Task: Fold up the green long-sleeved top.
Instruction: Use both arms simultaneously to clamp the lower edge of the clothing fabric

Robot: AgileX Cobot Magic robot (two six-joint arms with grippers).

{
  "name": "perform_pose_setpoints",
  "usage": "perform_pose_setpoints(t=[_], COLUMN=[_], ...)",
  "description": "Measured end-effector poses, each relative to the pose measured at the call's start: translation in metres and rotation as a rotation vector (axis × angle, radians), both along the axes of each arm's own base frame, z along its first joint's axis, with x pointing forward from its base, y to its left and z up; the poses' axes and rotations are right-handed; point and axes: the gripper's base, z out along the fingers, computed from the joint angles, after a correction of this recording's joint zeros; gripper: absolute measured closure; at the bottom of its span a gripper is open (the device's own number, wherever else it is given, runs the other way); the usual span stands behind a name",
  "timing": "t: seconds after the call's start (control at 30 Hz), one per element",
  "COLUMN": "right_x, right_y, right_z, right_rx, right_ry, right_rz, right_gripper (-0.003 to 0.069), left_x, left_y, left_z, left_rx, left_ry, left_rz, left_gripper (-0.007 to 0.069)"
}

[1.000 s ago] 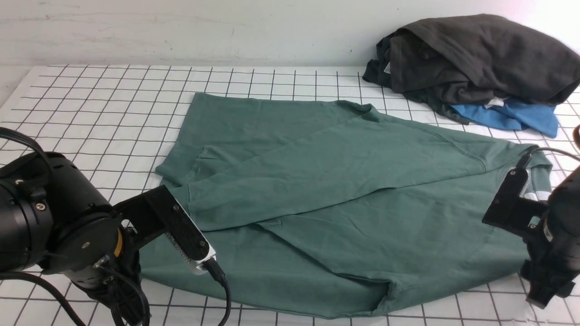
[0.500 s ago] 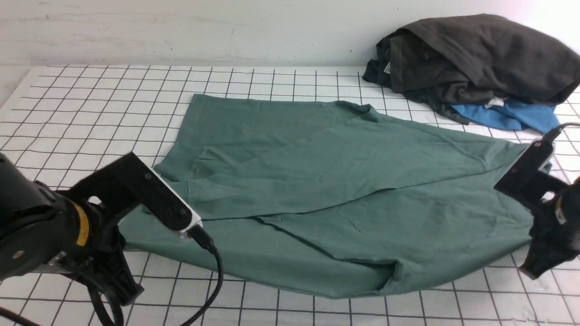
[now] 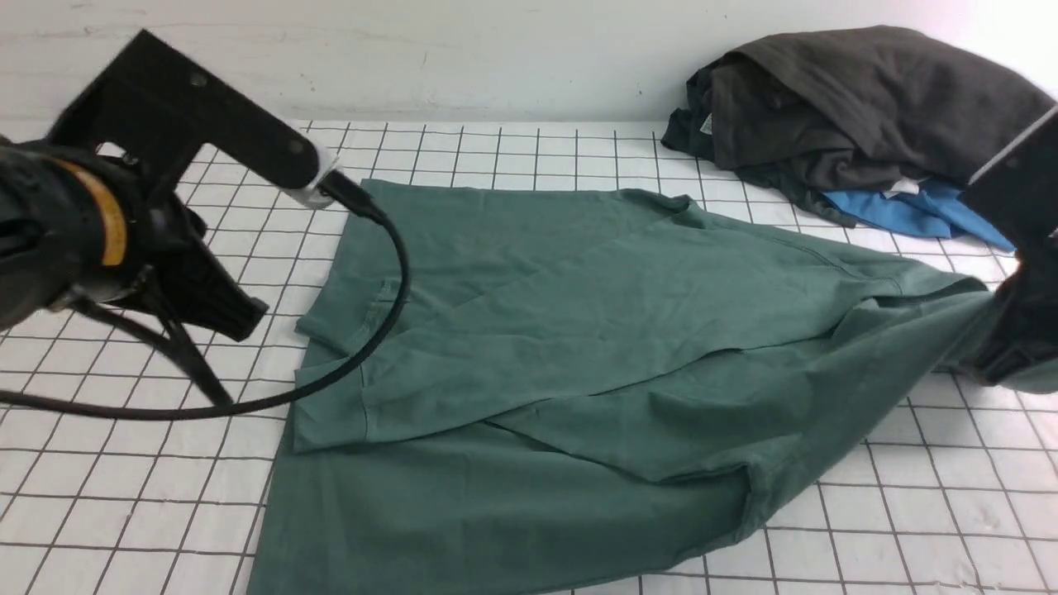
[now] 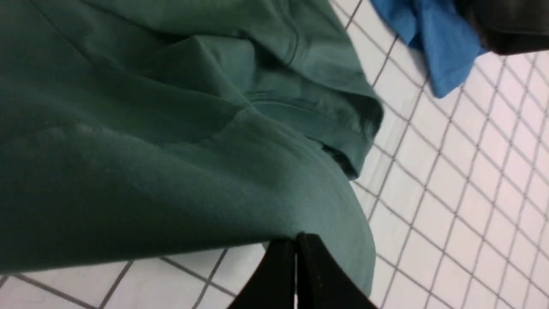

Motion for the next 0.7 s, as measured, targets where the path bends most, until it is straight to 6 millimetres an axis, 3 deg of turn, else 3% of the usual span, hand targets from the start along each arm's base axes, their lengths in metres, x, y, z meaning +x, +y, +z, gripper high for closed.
perform_pose_setpoints(t=[0.03, 0.13, 0.27, 0.43, 0.47, 0.53, 0.7], right_x=[0.001, 0.006, 0.005, 0.006, 0.006, 0.007, 0.009], right_y=[0.000, 0.001, 0.004, 0.005, 0.006, 0.007, 0.010], right_z=[-0.004, -0.029, -0.033, -0.032, -0.031, -0.031, -0.030], right_rx=[-0.002, 0.016, 0.070, 0.094, 0.099, 0.112, 0.155], right_ry=[0.013, 0.133, 0.155, 0.144, 0.136, 0.128, 0.103], right_rz=[-0.001, -0.050, -0.082, -0.084, -0.081, -0.080, -0.080], right_gripper=[0.0669, 0.0669, 0.0669, 0.0669, 0.0669, 0.0669, 0.0669], left_x=[0.000, -0.005, -0.021, -0.024, -0.024, -0.023, -0.018], left_y=[0.000, -0.010, -0.019, -0.022, -0.023, -0.023, -0.026], left_z=[-0.002, -0.044, -0.088, -0.113, -0.124, -0.138, -0.168], left_rx=[0.011, 0.036, 0.030, 0.064, 0.090, 0.128, 0.193], left_ry=[0.015, 0.328, 0.574, 0.607, 0.632, 0.676, 0.754], left_rz=[-0.005, -0.055, -0.214, -0.364, -0.399, -0.446, -0.547], left_gripper=[0.0624, 0.0617, 0.0573, 0.0422, 0.0344, 0.0277, 0.0249])
